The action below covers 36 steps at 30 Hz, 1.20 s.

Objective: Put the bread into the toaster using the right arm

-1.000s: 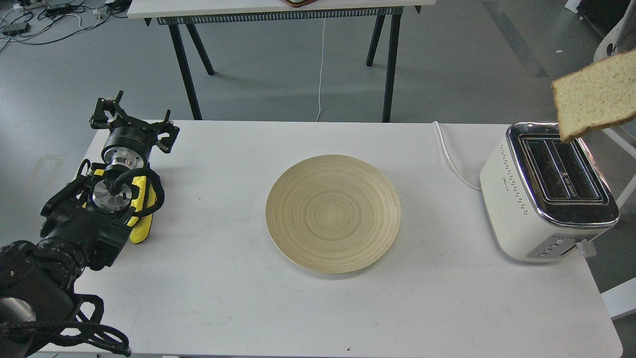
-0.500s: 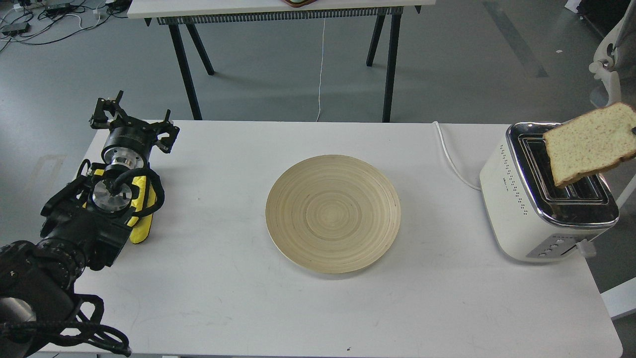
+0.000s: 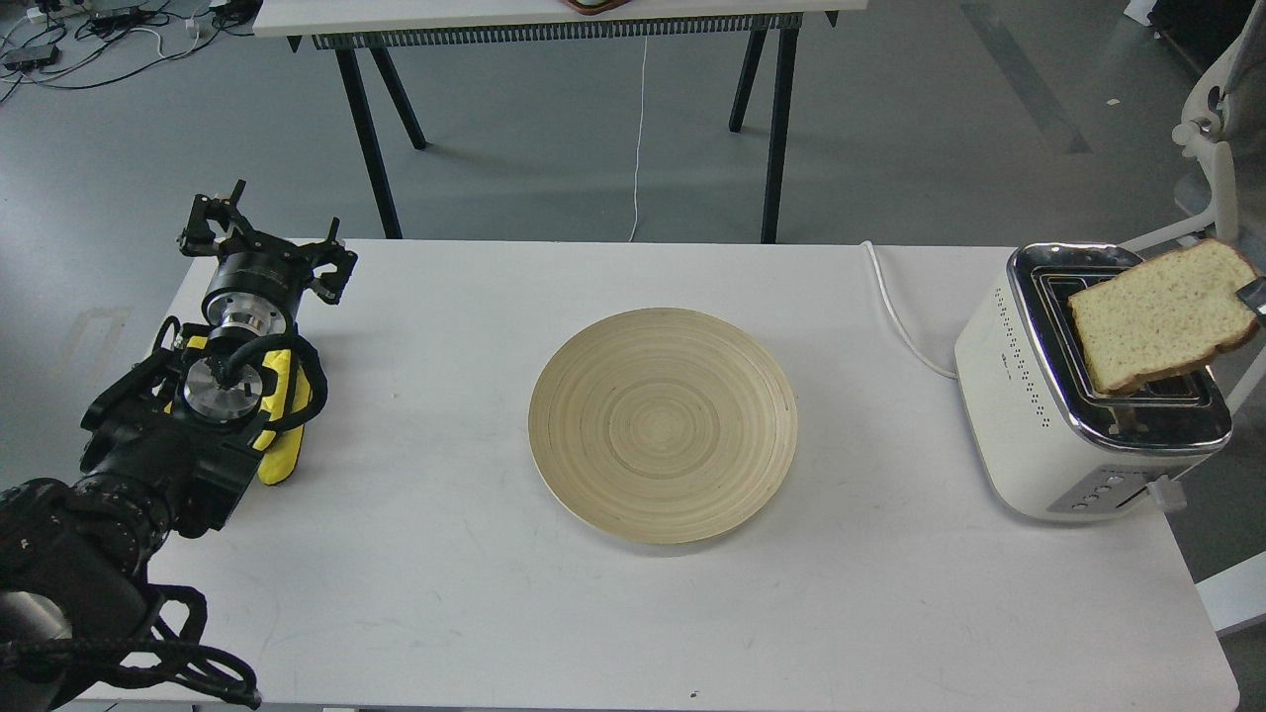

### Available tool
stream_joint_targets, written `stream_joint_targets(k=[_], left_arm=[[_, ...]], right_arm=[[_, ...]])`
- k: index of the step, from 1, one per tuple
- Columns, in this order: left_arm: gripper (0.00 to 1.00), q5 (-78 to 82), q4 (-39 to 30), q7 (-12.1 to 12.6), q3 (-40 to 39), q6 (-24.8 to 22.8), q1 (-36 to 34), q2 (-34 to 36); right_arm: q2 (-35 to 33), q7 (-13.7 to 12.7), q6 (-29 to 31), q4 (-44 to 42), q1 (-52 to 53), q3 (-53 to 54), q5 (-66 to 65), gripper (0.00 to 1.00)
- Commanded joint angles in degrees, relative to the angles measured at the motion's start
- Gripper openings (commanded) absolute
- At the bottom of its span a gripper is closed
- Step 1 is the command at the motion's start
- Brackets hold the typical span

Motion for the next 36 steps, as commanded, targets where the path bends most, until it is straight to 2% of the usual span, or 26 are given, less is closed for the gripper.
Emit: stream_joint_targets(k=[1,2,3,5,8,15,22,29,36], left_arm=[[1.0,0.0,0.0,0.0,0.0,0.0,0.0,0.0],[1.0,0.0,0.0,0.0,0.0,0.0,0.0,0.0],[1.0,0.0,0.0,0.0,0.0,0.0,0.0,0.0],[1.0,0.0,0.0,0.0,0.0,0.0,0.0,0.0],[1.0,0.0,0.0,0.0,0.0,0.0,0.0,0.0],[1.0,0.0,0.0,0.0,0.0,0.0,0.0,0.0],[1.0,0.0,0.0,0.0,0.0,0.0,0.0,0.0],[1.0,0.0,0.0,0.0,0.0,0.0,0.0,0.0],[1.0,0.0,0.0,0.0,0.0,0.0,-0.1,0.0]], right_arm=[[1.7,0.0,0.0,-0.5,0.1,0.1,-0.4,0.23],[2.2,0.0,0.0,-0.5,0.2,0.2,-0.4,0.31],[2.8,0.0,0.0,-0.5,0.3,0.2,-0.4,0.44],[3.9,0.0,0.0,-0.4,0.6,1.2,-0.2,0.91],[4.8,0.0,0.0,-0.3,0.6,1.6,-0.1,0.96],[5.7,0.0,0.0,0.5,1.0,7.6,2.0,0.98],[20.8,0.0,0.0,1.5,1.4,19.6,16.7,0.99],[37.1,0.0,12.7,-2.3,1.0,24.0,23.6,0.99],[51.2,0.0,28.1,-17.1,1.0,26.4,23.9,0.99]])
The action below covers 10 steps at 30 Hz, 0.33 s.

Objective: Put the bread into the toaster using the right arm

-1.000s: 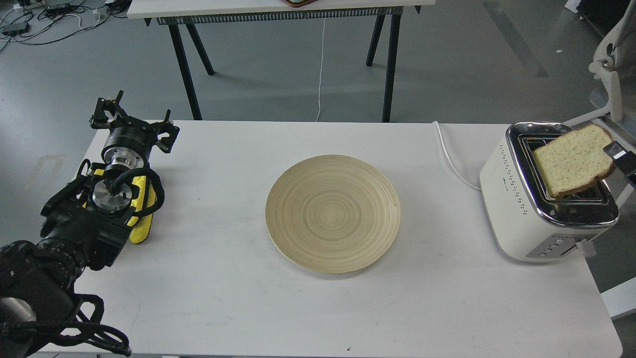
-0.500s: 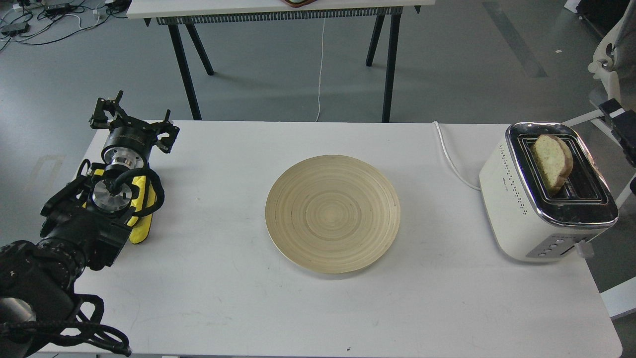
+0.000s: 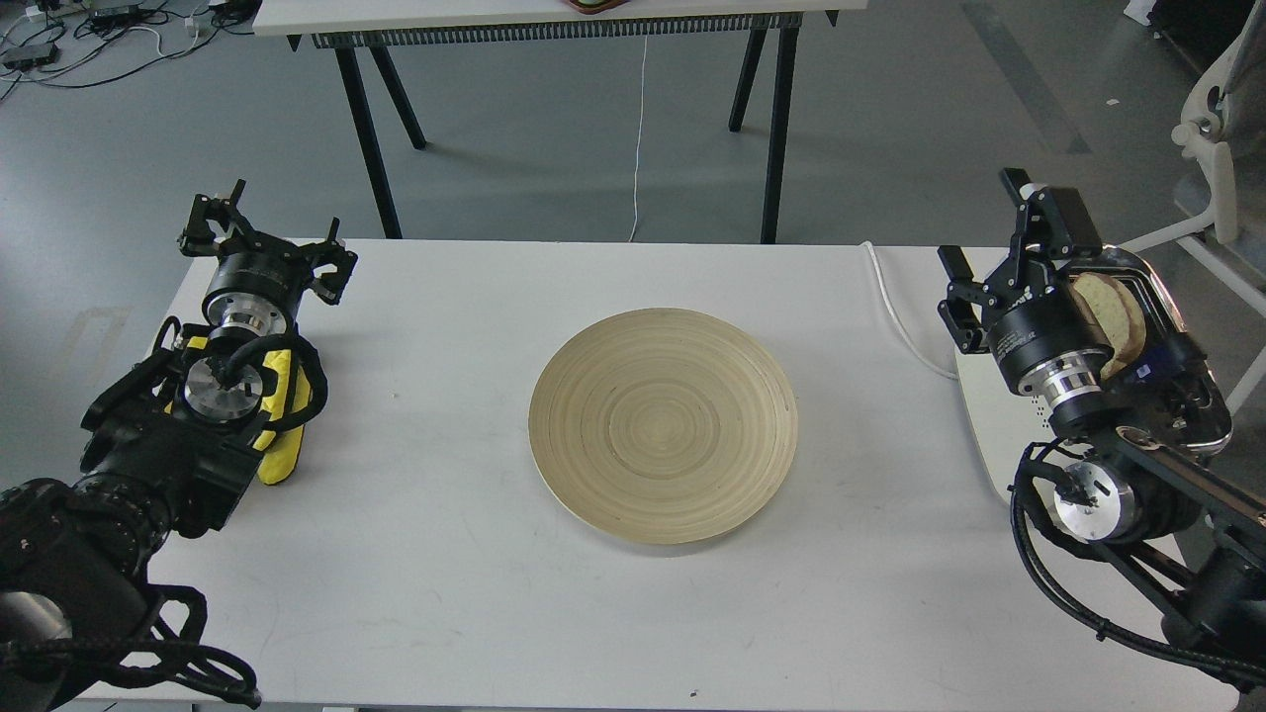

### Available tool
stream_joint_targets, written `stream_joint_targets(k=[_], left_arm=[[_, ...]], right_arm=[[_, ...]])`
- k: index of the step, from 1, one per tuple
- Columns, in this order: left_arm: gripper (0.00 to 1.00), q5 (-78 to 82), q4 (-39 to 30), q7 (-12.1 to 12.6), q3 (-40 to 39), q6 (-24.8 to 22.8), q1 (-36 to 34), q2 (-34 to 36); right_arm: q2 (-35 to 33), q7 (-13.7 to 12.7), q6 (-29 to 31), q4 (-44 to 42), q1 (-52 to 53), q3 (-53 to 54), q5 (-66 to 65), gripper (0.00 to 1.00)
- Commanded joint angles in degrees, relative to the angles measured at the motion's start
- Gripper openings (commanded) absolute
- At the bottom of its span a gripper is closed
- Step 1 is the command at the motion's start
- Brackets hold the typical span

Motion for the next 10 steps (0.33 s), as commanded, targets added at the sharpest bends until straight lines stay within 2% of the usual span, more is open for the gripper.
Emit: stream_joint_targets(k=[1,5,10], left_arm=[[1.0,0.0,0.0,0.0,0.0,0.0,0.0,0.0],[1.0,0.0,0.0,0.0,0.0,0.0,0.0,0.0],[1.0,0.0,0.0,0.0,0.0,0.0,0.0,0.0]], right_arm=[[6.6,0.0,7.6,-7.9,0.0,2.3,0.1,0.99],[10.8,0.0,7.2,-9.9,-0.4,5.5,3.1,0.99],[11.9,0.0,6.2,-10.4,-0.5,5.4,4.1,0.99]])
